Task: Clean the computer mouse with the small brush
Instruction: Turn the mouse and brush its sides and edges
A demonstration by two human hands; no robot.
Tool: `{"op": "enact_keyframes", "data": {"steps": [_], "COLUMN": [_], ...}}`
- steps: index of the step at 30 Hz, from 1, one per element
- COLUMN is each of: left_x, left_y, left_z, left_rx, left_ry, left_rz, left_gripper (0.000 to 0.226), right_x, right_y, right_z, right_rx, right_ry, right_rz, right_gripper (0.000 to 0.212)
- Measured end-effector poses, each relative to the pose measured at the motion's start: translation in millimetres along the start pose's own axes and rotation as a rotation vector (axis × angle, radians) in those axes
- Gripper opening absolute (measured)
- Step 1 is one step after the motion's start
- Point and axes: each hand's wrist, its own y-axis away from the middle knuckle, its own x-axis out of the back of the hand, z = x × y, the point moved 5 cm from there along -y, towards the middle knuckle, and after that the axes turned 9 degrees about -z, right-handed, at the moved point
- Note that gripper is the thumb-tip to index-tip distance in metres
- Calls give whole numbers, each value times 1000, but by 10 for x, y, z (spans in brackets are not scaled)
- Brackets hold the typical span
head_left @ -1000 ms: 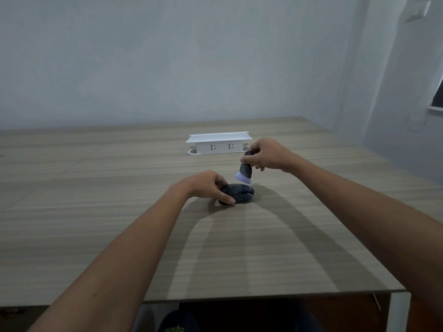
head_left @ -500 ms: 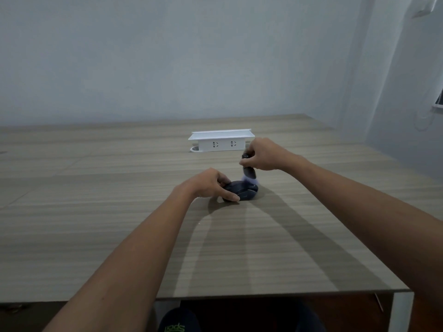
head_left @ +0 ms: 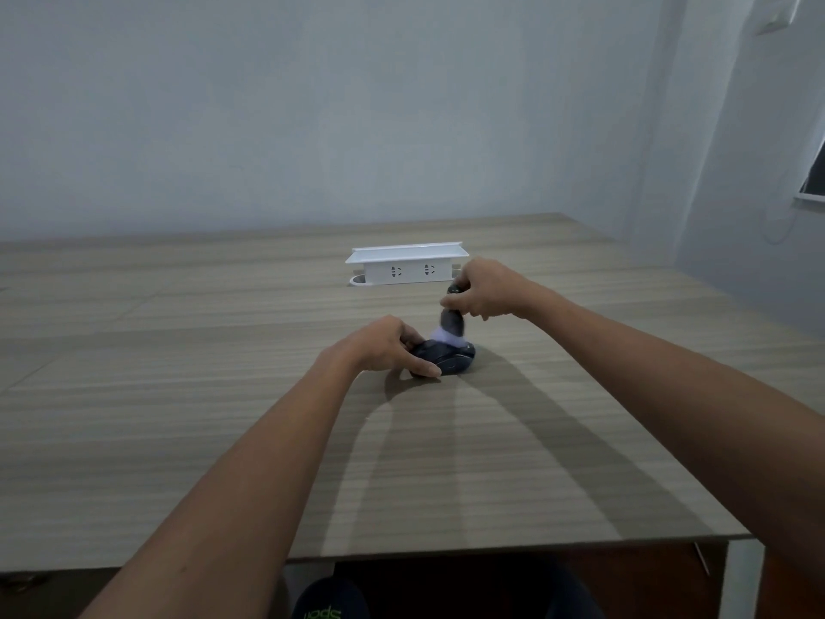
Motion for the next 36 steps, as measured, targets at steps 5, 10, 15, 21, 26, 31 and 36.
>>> {"op": "enact_keyframes", "data": {"steps": [5,10,15,21,26,31,36], "left_x": [2,3,-17,-31,-36,-33,-40], "left_y": [-10,-21,6,1,8,1,8], "left_z": [0,-6,1,7,37,26,26], "left_rx": [7,12,5,19,13,26,11], "left_ry": [-13,-30,-5,-20,-18,-17,-16], "left_rz": [-11,-14,-4,-10,1,12,20], "left_gripper": [55,61,53,54,55,46,46], "right_x": [-1,-9,30,-9,33,-26,-15], "right_y": [70,99,171,213,261,272,282], "right_z": [84,-54,65,39,255,203,336], "right_rx": [-40,24,-95,-8,-134,-25,-126], "right_ry": [100,-131,67,-217,-9,-309,-161], "right_rz": [-42,9,42,-1,-7,25,49], "right_gripper": [31,28,31,20,18,22,21]}}
